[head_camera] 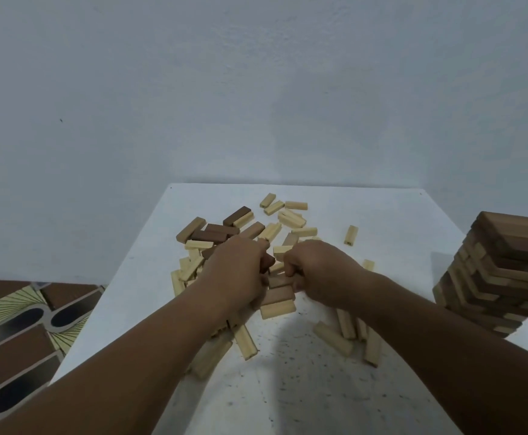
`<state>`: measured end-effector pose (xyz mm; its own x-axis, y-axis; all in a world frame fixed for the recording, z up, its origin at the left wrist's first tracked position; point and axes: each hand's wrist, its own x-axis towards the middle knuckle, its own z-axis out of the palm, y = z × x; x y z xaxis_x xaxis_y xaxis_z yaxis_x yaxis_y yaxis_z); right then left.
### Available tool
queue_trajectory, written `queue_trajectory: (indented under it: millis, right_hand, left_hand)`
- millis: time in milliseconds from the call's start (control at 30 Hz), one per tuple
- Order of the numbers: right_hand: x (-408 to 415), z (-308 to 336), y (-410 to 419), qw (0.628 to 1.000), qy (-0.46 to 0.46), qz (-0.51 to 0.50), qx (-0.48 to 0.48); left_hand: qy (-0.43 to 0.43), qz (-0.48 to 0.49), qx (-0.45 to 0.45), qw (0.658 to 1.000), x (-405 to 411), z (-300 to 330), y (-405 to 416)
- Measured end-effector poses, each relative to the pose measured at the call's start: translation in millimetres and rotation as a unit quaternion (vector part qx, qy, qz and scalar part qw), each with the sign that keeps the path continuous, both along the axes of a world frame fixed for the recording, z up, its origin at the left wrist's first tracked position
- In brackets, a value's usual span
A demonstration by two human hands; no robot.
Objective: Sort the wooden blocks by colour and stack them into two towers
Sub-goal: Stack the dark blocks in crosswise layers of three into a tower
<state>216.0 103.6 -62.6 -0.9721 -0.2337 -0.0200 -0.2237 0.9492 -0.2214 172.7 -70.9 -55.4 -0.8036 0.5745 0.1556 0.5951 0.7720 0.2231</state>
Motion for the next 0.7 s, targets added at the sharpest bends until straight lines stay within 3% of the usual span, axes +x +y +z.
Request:
queue_trajectory:
  millis: [100,200,400,533,633,700]
  right_hand:
    - [-0.8,8.5,6.7,0.999,-0.030,0.015,0.007]
    - [-5.0,27.8,18.7,0.998,-0.051,-0.033,-0.032]
    - [-28.3,35.7,25.7,0.969,0.064,-0.126,-0.204]
    - [-52.9,17.9,22.5,0.989,0.054,-0.112,-0.078]
    - [-67.1,11.4,23.7,0.996,-0.015,-0.085,0.034]
    - [-70.4,12.0,22.7,0.995,-0.030,-0.077,0.058]
  left_hand:
    - [0.000,0.017,0.003,1.000,-5.6,-4.9,4.5]
    - [-0.024,0.023,0.009,0.999,-8.7,-8.9,8.4]
    - [0.015,0.044,-0.019,0.999,-13.5,-6.1,15.7]
    - [-0.048,0.103,0.097,0.989,-16.6,3.8,3.9]
    - [-0.104,0.157,0.237,0.953,-14.0,12.4,-10.6]
    - [-0.134,0.184,0.303,0.925,-7.9,15.9,-19.3]
